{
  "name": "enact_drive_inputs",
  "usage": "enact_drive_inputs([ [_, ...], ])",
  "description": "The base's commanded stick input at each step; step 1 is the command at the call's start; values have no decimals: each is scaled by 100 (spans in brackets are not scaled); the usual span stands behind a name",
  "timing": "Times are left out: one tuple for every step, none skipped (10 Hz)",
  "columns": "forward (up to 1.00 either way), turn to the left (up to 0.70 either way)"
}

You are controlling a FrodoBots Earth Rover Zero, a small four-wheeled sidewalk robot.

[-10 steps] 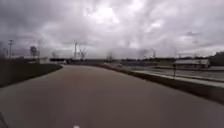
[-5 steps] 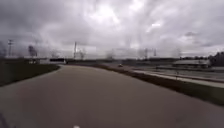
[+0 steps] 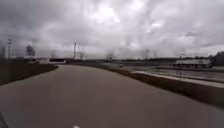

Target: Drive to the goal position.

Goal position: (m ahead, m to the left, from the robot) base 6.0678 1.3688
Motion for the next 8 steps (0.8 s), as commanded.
enact_drive_inputs([
  [100, 0],
  [100, 0],
  [100, 0],
  [100, 0],
  [100, 0],
  [100, 0],
  [100, 0],
  [100, 0],
])
